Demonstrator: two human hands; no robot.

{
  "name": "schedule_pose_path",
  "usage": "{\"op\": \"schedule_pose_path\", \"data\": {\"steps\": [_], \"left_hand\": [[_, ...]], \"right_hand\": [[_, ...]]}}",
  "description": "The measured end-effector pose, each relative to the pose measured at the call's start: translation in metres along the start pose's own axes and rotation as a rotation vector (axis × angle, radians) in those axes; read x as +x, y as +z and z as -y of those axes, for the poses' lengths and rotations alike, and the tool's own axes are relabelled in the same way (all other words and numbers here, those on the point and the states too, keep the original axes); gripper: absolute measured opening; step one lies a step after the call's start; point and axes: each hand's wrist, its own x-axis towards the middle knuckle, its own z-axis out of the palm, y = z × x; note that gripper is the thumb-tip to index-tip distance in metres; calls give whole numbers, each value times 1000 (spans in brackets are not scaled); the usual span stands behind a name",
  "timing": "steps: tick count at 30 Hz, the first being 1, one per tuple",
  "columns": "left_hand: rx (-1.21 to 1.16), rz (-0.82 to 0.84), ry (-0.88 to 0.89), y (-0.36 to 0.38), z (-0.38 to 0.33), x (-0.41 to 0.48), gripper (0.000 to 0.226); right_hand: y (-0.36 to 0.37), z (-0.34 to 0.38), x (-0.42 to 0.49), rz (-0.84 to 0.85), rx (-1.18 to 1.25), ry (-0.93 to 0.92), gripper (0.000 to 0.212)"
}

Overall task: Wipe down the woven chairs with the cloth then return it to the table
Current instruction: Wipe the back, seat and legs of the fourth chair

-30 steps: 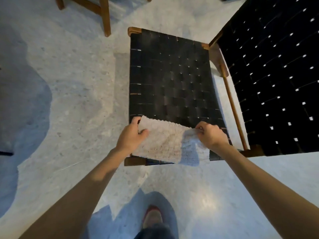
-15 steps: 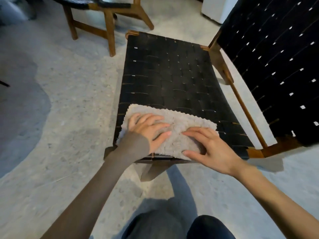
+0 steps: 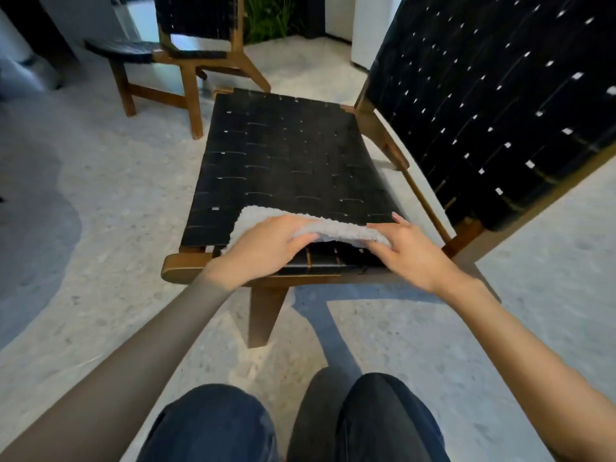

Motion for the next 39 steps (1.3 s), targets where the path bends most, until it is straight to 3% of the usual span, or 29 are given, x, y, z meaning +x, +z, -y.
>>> {"op": "schedule_pose_path", "data": {"steps": [1, 4, 7, 10, 14, 18, 23, 29, 32, 39], "left_hand": [[-79, -37, 8, 2, -16, 8, 24], [-293, -54, -46, 11, -67, 31, 34], [-620, -59, -82, 18, -107, 47, 17], [-1010, 85, -175, 26, -150, 59, 26], [-1346, 292, -121, 30, -188, 64, 24], [-1158, 400, 62, 26, -215, 72, 31], [-843, 183, 188, 14, -247, 90, 32], [-754, 92, 295, -7, -282, 123, 47], [-738, 82, 329, -12, -292, 135, 51], [-658, 124, 390, -11, -296, 162, 56]], "right_hand": [[-10, -2, -10, -77, 58, 47, 33], [-37, -8, -40, -336, 218, 155, 29], [-51, -9, -60, -466, 403, 289, 25], [-68, -14, -83, -525, 600, 392, 21], [-80, -17, -108, -602, 850, 400, 21], [-96, -19, -124, -849, 801, 457, 13], [-147, -25, -141, -1192, 534, 485, 20], [-231, -25, -118, -1539, 274, 344, 38], [-265, -35, -82, -1510, 205, 322, 44], [-296, -59, -33, -1215, 237, 307, 62]]}}
